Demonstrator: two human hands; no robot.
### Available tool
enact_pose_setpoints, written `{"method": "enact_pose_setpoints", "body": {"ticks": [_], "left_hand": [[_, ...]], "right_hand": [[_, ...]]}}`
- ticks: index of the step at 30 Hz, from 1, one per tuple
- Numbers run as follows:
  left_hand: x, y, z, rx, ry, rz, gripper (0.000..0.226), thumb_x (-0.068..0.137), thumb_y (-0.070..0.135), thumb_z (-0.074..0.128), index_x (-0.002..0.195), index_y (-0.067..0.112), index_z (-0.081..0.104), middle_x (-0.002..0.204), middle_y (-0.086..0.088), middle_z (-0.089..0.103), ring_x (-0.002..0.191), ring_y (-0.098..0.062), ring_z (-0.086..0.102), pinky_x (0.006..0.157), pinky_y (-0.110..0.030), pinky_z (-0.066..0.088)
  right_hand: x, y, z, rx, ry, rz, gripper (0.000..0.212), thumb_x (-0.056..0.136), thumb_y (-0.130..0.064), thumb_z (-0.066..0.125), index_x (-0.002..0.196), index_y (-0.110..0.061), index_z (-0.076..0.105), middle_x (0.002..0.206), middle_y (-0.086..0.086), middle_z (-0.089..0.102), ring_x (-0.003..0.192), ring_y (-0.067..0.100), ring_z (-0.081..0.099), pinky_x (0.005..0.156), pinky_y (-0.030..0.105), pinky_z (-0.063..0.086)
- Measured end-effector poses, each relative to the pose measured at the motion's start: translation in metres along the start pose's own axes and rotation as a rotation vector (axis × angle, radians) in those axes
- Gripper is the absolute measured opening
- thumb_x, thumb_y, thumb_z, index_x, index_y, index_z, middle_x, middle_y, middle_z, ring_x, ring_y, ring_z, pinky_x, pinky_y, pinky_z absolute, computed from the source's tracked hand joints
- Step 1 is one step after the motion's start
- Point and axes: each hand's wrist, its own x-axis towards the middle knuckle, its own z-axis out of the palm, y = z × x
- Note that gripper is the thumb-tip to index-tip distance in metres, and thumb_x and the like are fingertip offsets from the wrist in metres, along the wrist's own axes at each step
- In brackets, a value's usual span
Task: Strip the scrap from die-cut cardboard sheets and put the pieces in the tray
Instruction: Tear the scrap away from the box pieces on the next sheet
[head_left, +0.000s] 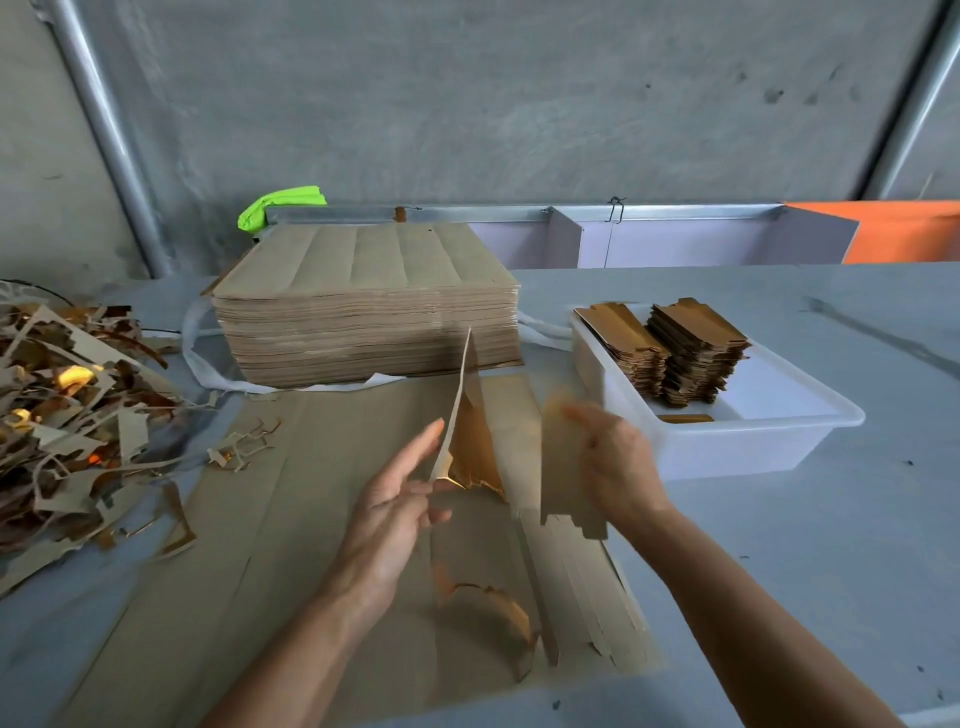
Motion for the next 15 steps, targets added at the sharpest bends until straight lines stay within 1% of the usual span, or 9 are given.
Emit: {"method": "enact_pose_setpoints", "body": {"ticks": [2,4,6,7,9,10,11,13,15], "left_hand": [[0.0,0.004,0.0,0.126,-0.073,-0.015,0.073,0.084,-0.021,0.036,0.121,0.038,0.057,0.135,0.025,0.044,0.115,-0.004,0.051,0.091,-0.025,0.049],[0.001,0.007,0.002,0.195,-0.141,-0.061,0.07,0.082,-0.022,0.041,0.127,0.03,0.055,0.136,0.024,0.039,0.121,-0.002,0.044,0.097,-0.022,0.044],[0.004,0.011,0.005,0.196,-0.158,-0.108,0.058,0.081,-0.014,0.052,0.124,0.025,0.058,0.126,0.019,0.051,0.111,-0.001,0.051,0.087,-0.012,0.045],[0.007,0.011,0.008,0.167,-0.144,-0.131,0.046,0.08,-0.006,0.058,0.114,0.025,0.062,0.116,0.014,0.061,0.103,-0.002,0.057,0.082,-0.012,0.048],[0.015,0.013,0.013,0.078,-0.053,-0.176,0.016,0.084,0.008,0.063,0.091,0.021,0.068,0.096,-0.001,0.07,0.091,-0.012,0.064,0.079,-0.026,0.054],[0.021,0.012,0.016,0.057,0.023,-0.188,0.01,0.088,0.011,0.061,0.084,0.018,0.068,0.09,-0.007,0.069,0.087,-0.017,0.064,0.077,-0.032,0.055],[0.027,0.01,0.019,0.065,0.115,-0.196,0.012,0.09,0.013,0.061,0.08,0.014,0.067,0.086,-0.01,0.067,0.082,-0.02,0.063,0.072,-0.033,0.054],[0.039,0.003,0.022,0.11,0.258,-0.207,0.006,0.087,0.013,0.066,0.083,0.008,0.065,0.08,-0.011,0.065,0.071,-0.022,0.059,0.058,-0.027,0.049],[0.049,-0.001,0.024,0.102,0.313,-0.257,0.02,0.082,0.007,0.072,0.098,0.006,0.061,0.088,-0.012,0.064,0.071,-0.022,0.061,0.055,-0.025,0.049]], "right_hand": [[0.007,-0.017,0.011,-0.21,-0.044,-0.035,0.034,0.094,-0.001,0.038,0.113,-0.012,0.063,0.105,0.013,0.064,0.088,0.027,0.058,0.074,0.033,0.049],[0.011,-0.03,0.024,-0.239,-0.113,-0.056,0.029,0.095,-0.008,0.039,0.105,-0.011,0.066,0.097,0.01,0.066,0.076,0.021,0.053,0.064,0.026,0.04],[0.011,-0.038,0.036,-0.198,-0.17,-0.073,0.028,0.097,-0.017,0.041,0.103,-0.009,0.067,0.095,0.009,0.065,0.077,0.02,0.054,0.065,0.025,0.041],[0.011,-0.039,0.042,-0.189,-0.2,-0.077,0.027,0.096,-0.02,0.043,0.105,-0.009,0.067,0.097,0.01,0.065,0.081,0.02,0.057,0.067,0.025,0.043],[0.01,-0.038,0.05,-0.164,-0.225,-0.065,0.025,0.095,-0.02,0.047,0.107,-0.011,0.067,0.102,0.01,0.065,0.091,0.022,0.061,0.075,0.026,0.049],[0.01,-0.036,0.053,-0.119,-0.228,-0.043,0.025,0.095,-0.019,0.048,0.108,-0.011,0.067,0.103,0.01,0.065,0.093,0.022,0.062,0.078,0.026,0.051],[0.009,-0.033,0.055,-0.067,-0.23,-0.015,0.025,0.096,-0.018,0.047,0.108,-0.01,0.067,0.104,0.009,0.065,0.093,0.021,0.062,0.08,0.027,0.053],[0.008,-0.028,0.058,0.007,-0.221,0.036,0.025,0.098,-0.021,0.048,0.111,-0.009,0.065,0.106,0.008,0.064,0.092,0.018,0.063,0.081,0.026,0.055],[0.007,-0.024,0.057,0.028,-0.193,0.062,0.024,0.097,-0.021,0.052,0.116,-0.01,0.062,0.108,0.007,0.063,0.093,0.017,0.062,0.082,0.025,0.055]]}}
